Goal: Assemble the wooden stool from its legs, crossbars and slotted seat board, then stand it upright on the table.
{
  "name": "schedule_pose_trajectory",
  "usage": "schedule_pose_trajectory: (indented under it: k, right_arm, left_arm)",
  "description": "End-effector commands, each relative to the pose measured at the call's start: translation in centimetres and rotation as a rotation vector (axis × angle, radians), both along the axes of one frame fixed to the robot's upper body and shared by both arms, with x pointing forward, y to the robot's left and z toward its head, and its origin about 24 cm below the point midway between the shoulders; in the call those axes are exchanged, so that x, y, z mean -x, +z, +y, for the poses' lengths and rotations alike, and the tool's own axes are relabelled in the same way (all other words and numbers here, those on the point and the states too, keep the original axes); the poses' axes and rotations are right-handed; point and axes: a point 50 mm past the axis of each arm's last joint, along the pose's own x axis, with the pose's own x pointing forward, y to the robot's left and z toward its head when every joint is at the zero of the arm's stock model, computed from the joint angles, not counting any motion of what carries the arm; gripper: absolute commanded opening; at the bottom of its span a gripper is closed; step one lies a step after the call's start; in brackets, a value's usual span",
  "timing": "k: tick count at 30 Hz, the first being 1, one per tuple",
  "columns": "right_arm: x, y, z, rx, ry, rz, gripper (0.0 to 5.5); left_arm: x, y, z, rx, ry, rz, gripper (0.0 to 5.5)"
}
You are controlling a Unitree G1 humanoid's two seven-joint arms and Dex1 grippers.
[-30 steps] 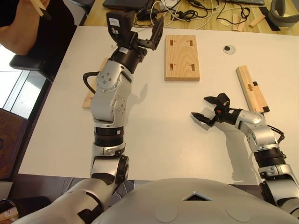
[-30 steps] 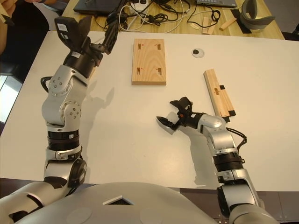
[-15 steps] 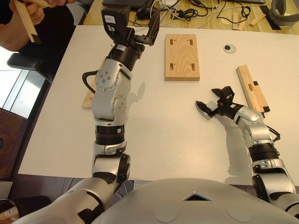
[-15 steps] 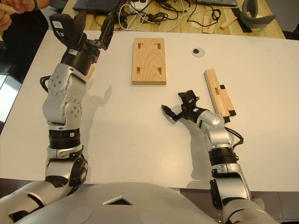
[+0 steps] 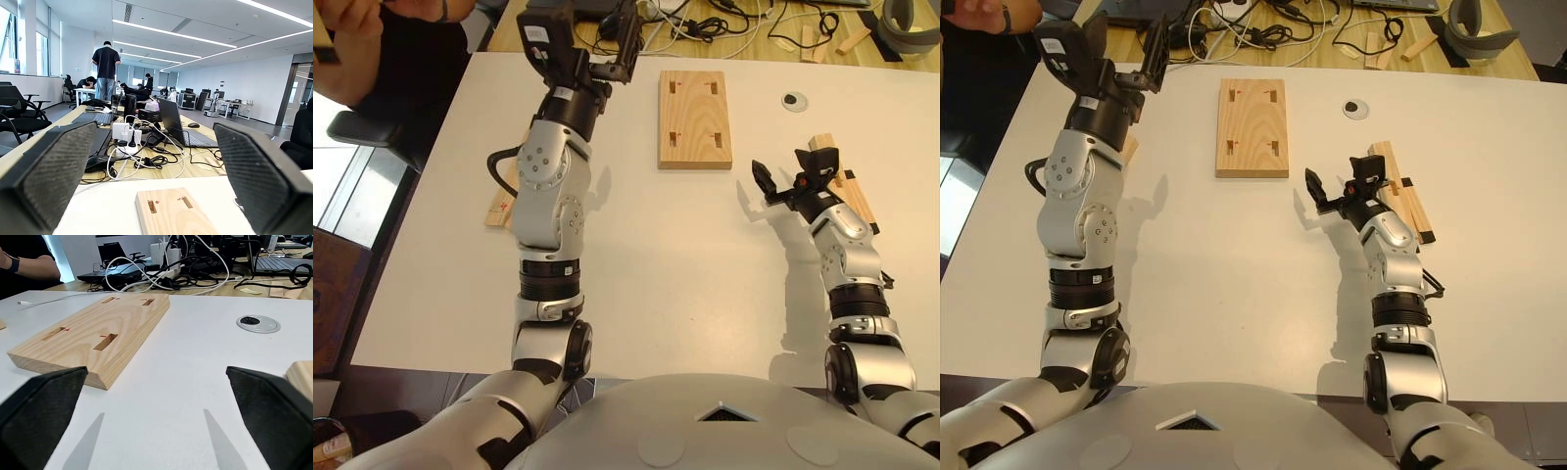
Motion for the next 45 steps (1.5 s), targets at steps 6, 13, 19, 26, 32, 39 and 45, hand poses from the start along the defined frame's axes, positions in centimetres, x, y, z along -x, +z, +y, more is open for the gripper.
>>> schedule_pose_trajectory:
  k: [6,13,19,26,32,39,45]
  right_arm:
    - [-0.6,0.3,-0.1,0.011,-0.024,-0.014,5.4]
    - [-0.5,0.0,0.0,0.021,-0.024,-0.009,5.4]
    - [-0.3,-0.4,0.2,0.042,-0.012,0.003,5.4]
    - [-0.3,-0.5,0.3,0.051,-0.006,0.003,5.4]
    - [-0.3,-0.6,0.3,0.05,-0.005,0.004,5.4]
    - [-0.3,-0.7,0.4,0.044,-0.008,0.009,5.4]
    - [-0.2,-0.8,0.4,0.041,-0.013,0.011,5.4]
  left_arm:
    - [-0.2,0.2,-0.5,0.013,-0.056,0.022,4.4]
    - [-0.2,0.2,-0.5,0.011,-0.063,0.025,4.4]
    - [-0.1,0.1,-0.4,-0.004,-0.066,0.033,4.4]
    - [-0.2,0.0,-0.5,-0.01,-0.081,0.037,4.4]
    - [-0.2,-0.1,-0.6,-0.009,-0.084,0.039,4.4]
    - [-0.2,-0.1,-0.6,-0.01,-0.086,0.04,4.4]
    - [-0.2,-0.1,-0.6,-0.009,-0.086,0.04,4.4]
